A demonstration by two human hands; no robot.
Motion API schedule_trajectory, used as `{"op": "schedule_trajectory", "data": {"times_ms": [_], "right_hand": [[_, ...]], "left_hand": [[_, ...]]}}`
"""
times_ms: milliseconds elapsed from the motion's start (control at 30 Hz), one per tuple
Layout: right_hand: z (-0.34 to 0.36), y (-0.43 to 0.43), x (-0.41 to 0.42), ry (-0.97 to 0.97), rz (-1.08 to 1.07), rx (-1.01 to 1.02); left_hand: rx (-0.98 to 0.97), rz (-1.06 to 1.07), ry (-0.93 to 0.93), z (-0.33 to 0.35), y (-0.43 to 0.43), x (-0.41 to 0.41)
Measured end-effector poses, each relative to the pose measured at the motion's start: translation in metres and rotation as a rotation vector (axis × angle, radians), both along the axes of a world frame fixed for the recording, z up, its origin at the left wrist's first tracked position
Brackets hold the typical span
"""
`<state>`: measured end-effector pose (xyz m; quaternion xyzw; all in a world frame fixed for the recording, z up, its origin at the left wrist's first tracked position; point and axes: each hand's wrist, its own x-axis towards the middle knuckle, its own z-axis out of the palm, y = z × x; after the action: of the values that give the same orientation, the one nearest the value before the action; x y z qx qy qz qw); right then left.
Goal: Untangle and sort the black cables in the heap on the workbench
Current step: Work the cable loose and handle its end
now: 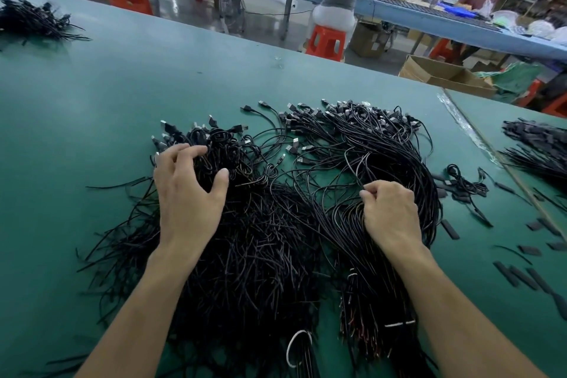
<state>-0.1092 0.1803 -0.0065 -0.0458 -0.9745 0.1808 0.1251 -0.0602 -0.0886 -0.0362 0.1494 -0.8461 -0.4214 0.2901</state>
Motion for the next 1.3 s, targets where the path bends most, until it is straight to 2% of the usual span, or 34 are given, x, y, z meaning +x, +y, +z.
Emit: {"op": "schedule_trajectory", "data": {"times_ms": [100, 167, 267, 333, 433, 533, 600, 700, 833, 900, 1000, 1100, 1167, 1200, 1300], "right_hand": [[0.009, -0.002, 0.001, 0.026, 0.002, -0.003], [0.015, -0.011, 0.005, -0.013, 0.080, -0.063], [0.027, -0.036, 0.020, -0.197, 0.327, -0.398], [0.036, -0.051, 0.034, -0.287, 0.470, -0.570], [0.051, -0.063, 0.051, -0.413, 0.749, -0.745], [0.059, -0.070, 0.069, -0.569, 1.062, -0.670], [0.057, -0.071, 0.074, -0.632, 1.162, -0.646], [0.054, -0.071, 0.072, -0.571, 1.090, -0.590], [0.044, -0.059, 0.057, -0.294, 0.632, -0.361], [0.037, -0.048, 0.046, -0.191, 0.425, -0.309], [0.033, -0.029, 0.031, -0.067, 0.161, -0.126], [0.035, -0.011, 0.028, -0.137, 0.026, 0.060], [0.040, -0.007, 0.032, -0.236, 0.090, 0.154], [0.042, -0.009, 0.035, -0.251, 0.182, 0.139], [0.051, -0.029, 0.047, -0.181, 0.503, -0.085]], "left_hand": [[-0.080, 0.029, 0.140, 0.005, 0.007, 0.003], [-0.120, -0.019, 0.230, 0.010, 0.012, 0.005], [-0.167, -0.170, 0.289, 0.013, 0.021, 0.007], [-0.140, -0.307, 0.236, 0.010, 0.027, 0.007], [-0.023, -0.580, 0.037, 0.003, 0.033, 0.004], [-0.101, -0.763, -0.055, -0.008, 0.039, 0.002], [-0.141, -0.809, -0.043, -0.011, 0.044, 0.000], [-0.025, -0.642, 0.146, -0.005, 0.047, -0.001], [0.424, -0.269, 0.409, 0.013, 0.028, 0.002], [0.441, -0.191, 0.492, 0.021, 0.021, 0.005], [0.278, -0.186, 0.471, 0.030, 0.023, 0.010], [0.194, -0.258, 0.384, 0.030, 0.023, 0.012], [0.025, -0.321, 0.312, 0.030, 0.023, 0.014], [-0.099, -0.348, 0.258, 0.030, 0.024, 0.014], [-0.425, -0.365, 0.054, 0.028, 0.034, 0.017]]}}
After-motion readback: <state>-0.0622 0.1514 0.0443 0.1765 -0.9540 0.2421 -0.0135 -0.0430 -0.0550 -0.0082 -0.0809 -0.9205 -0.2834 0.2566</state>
